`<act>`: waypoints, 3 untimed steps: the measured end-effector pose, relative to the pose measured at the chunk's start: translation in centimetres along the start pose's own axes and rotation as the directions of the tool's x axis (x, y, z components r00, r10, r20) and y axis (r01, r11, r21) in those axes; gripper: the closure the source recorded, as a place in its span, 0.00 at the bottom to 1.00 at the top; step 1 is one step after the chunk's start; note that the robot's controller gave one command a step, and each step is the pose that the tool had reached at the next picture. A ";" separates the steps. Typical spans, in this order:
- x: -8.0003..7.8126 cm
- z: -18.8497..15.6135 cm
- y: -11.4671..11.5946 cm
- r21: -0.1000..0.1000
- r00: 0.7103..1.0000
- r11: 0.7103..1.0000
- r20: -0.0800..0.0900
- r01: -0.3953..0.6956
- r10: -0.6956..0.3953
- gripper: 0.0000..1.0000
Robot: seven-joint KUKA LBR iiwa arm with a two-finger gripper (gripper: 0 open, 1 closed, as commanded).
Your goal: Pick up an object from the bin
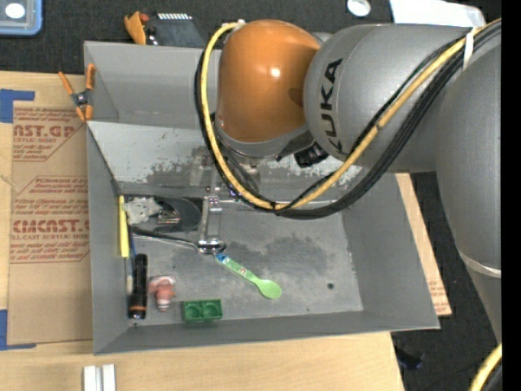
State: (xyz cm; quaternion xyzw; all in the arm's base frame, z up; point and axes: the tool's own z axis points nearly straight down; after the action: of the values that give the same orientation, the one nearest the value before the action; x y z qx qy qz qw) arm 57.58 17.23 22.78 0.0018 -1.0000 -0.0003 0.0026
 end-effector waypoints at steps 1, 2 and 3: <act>-0.1 -0.5 -0.1 -0.001 1.000 1.000 0.007 -0.003 0.003 0.00; -0.4 7.4 -1.6 -0.003 1.000 1.000 0.010 -0.001 0.001 0.00; 0.1 11.2 -2.1 -0.002 0.999 0.999 0.005 -0.032 0.032 0.00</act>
Offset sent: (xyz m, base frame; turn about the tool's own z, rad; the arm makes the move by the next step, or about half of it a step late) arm 0.0041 -0.0333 -0.1578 0.0028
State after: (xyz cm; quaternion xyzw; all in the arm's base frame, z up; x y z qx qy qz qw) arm 57.47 15.12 11.61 -0.0144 -0.9999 -0.0013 0.0001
